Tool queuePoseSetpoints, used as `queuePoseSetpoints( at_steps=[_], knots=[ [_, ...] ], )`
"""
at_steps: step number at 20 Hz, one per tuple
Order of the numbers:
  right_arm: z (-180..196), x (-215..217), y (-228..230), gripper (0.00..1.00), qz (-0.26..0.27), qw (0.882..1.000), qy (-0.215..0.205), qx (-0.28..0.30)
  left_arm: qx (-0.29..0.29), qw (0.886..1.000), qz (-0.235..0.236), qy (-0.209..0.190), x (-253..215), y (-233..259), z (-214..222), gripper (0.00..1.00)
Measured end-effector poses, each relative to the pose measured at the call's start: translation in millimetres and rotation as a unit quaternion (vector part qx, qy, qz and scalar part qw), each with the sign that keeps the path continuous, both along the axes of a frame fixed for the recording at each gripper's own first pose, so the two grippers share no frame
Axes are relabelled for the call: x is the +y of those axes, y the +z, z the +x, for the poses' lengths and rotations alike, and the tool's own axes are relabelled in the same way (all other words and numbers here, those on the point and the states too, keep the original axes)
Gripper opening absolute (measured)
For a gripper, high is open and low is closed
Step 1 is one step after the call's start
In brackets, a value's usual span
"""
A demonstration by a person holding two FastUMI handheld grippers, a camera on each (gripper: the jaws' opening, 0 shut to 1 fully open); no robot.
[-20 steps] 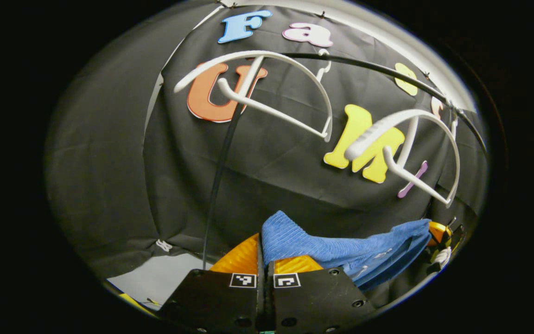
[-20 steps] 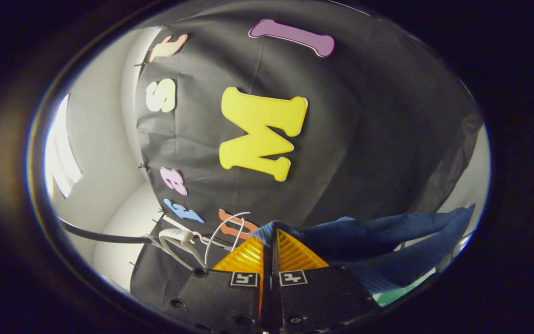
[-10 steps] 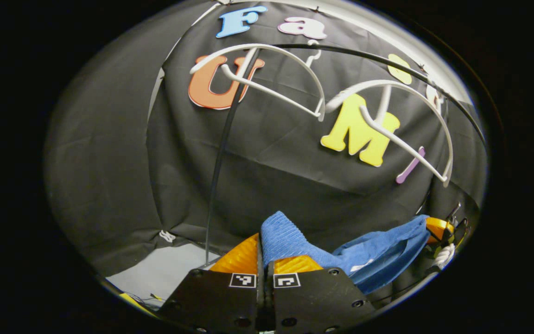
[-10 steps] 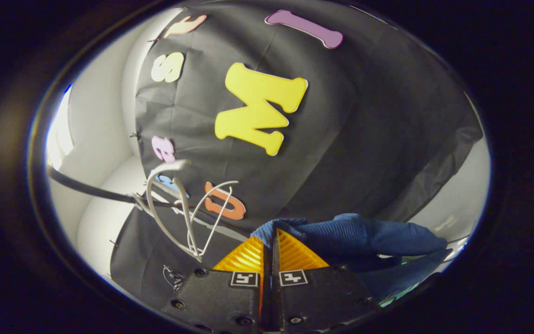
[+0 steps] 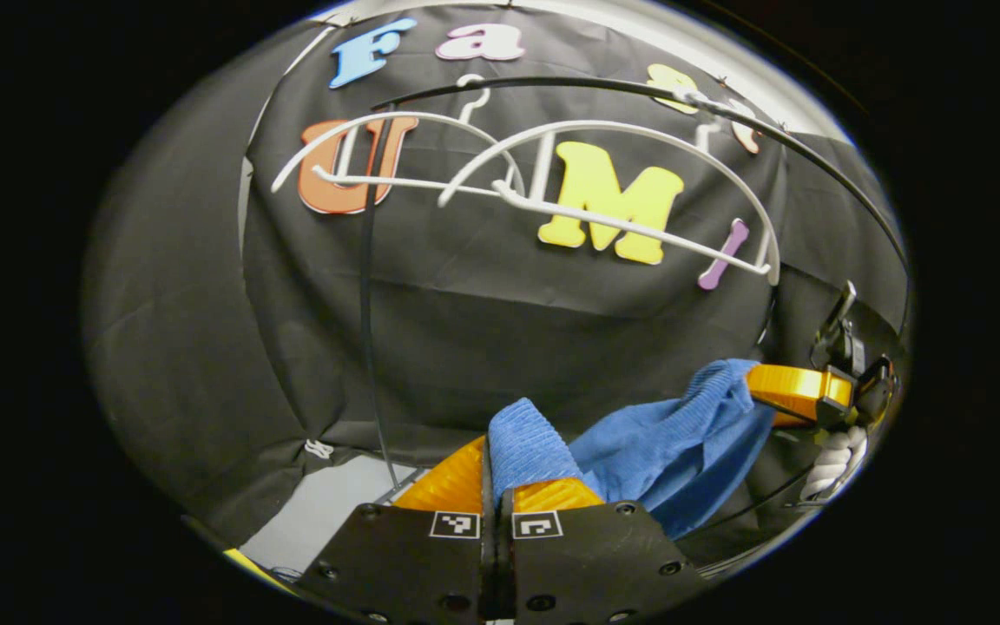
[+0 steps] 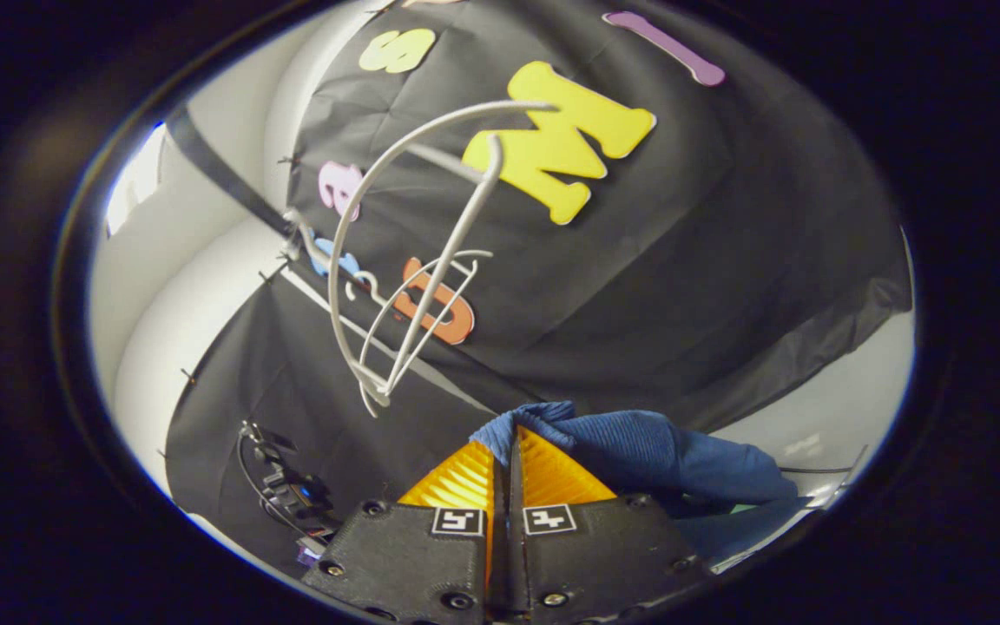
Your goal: Grasp the clothes on the hanger with both hands and then place them into the laundry hamper below.
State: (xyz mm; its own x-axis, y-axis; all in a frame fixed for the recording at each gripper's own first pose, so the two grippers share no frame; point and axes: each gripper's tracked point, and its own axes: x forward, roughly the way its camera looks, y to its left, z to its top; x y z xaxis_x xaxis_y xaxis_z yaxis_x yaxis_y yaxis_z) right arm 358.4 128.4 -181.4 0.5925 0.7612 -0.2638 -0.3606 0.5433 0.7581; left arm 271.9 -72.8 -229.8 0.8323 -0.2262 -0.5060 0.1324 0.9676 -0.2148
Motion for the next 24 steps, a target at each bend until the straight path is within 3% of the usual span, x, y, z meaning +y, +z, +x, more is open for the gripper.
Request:
queuePoseSetpoints(
  at_steps=[1, 5, 6, 7, 8, 9, 13, 14, 16, 19, 20, 24],
  knots=[
    [-9, 12, 1, 0.02, -0.011, 1.000, 0.011, -0.005, 0.003, 1.000, 0.001, -0.007, -6, 3, -5, 0.00],
    [-40, 58, 4, 0.04, -0.052, 0.997, 0.050, -0.028, 0.009, 0.999, 0.017, -0.032, -21, 7, -21, 0.00],
    [-44, 66, 2, 0.02, -0.067, 0.996, 0.057, -0.034, 0.012, 0.999, 0.018, -0.036, -22, 4, -25, 0.04],
    [-45, 72, -3, 0.04, -0.084, 0.994, 0.061, -0.038, 0.016, 0.999, 0.024, -0.036, -22, -2, -28, 0.00],
    [-48, 71, -13, 0.02, -0.102, 0.992, 0.065, -0.038, 0.023, 0.999, 0.027, -0.035, -21, -11, -33, 0.04],
    [-52, 72, -26, 0.04, -0.120, 0.990, 0.071, -0.037, 0.031, 0.999, 0.026, -0.034, -20, -20, -37, 0.00],
    [-58, 68, -88, 0.04, -0.189, 0.979, 0.076, -0.020, 0.066, 0.997, 0.032, -0.028, -17, -67, -52, 0.04],
    [-58, 63, -107, 0.04, -0.211, 0.975, 0.075, -0.007, 0.077, 0.996, 0.036, -0.024, -15, -81, -56, 0.00],
    [-59, 52, -145, 0.04, -0.257, 0.963, 0.075, 0.020, 0.106, 0.994, 0.037, -0.015, -14, -113, -66, 0.04],
    [-60, 38, -196, 0.04, -0.319, 0.943, 0.083, 0.049, 0.150, 0.988, 0.033, -0.010, -13, -158, -75, 0.00],
    [-59, 33, -210, 0.04, -0.341, 0.934, 0.085, 0.058, 0.165, 0.986, 0.034, -0.008, -13, -173, -80, 0.04],
    [-65, 24, -259, 0.04, -0.392, 0.908, 0.100, 0.107, 0.219, 0.975, 0.038, -0.007, -14, -215, -89, 0.00]
  ],
)
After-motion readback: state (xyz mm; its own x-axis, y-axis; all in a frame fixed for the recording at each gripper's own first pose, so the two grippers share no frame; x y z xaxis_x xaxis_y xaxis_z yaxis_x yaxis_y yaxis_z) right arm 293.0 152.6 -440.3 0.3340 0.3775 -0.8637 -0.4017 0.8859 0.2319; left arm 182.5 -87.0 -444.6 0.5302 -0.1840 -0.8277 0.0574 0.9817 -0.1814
